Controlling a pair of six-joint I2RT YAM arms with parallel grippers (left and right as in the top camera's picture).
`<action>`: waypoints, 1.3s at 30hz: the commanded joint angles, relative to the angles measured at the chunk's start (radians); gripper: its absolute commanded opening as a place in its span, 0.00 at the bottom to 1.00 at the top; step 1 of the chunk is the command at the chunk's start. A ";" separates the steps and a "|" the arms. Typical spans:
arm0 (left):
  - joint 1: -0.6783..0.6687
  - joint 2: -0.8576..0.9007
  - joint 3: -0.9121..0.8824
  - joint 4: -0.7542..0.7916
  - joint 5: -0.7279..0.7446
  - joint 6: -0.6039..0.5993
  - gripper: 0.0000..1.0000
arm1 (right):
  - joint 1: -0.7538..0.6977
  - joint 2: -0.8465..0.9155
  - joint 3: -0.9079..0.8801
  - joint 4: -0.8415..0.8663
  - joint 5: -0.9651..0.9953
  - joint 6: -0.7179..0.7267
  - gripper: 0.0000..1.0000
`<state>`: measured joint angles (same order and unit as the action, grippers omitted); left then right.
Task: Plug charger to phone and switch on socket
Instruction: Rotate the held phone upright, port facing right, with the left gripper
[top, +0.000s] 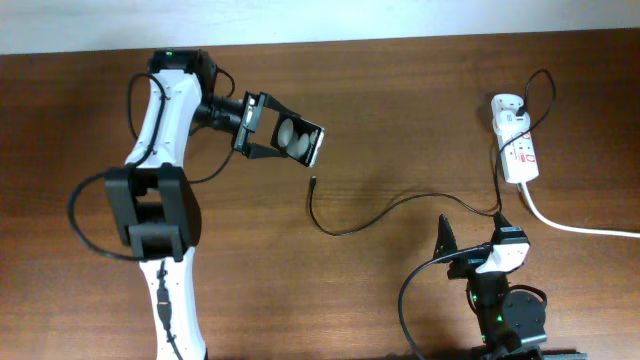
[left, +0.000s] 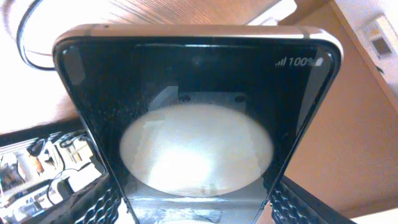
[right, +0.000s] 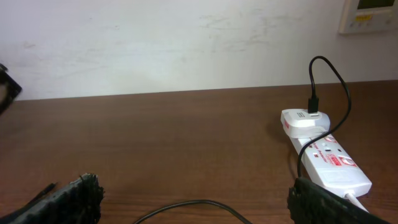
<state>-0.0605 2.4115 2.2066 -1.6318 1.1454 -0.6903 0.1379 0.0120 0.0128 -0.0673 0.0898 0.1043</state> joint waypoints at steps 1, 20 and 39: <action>-0.014 0.036 0.000 -0.008 0.104 -0.006 0.12 | -0.008 -0.008 -0.007 -0.005 0.009 0.000 0.99; -0.015 0.036 0.001 -0.031 0.429 -0.006 0.11 | -0.008 -0.008 -0.007 -0.005 0.009 0.000 0.99; -0.016 0.036 0.000 -0.057 0.185 0.013 0.08 | -0.008 -0.008 -0.007 -0.005 0.009 0.000 0.99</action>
<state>-0.0750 2.4523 2.2044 -1.6688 1.3796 -0.6910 0.1379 0.0120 0.0128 -0.0673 0.0898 0.1047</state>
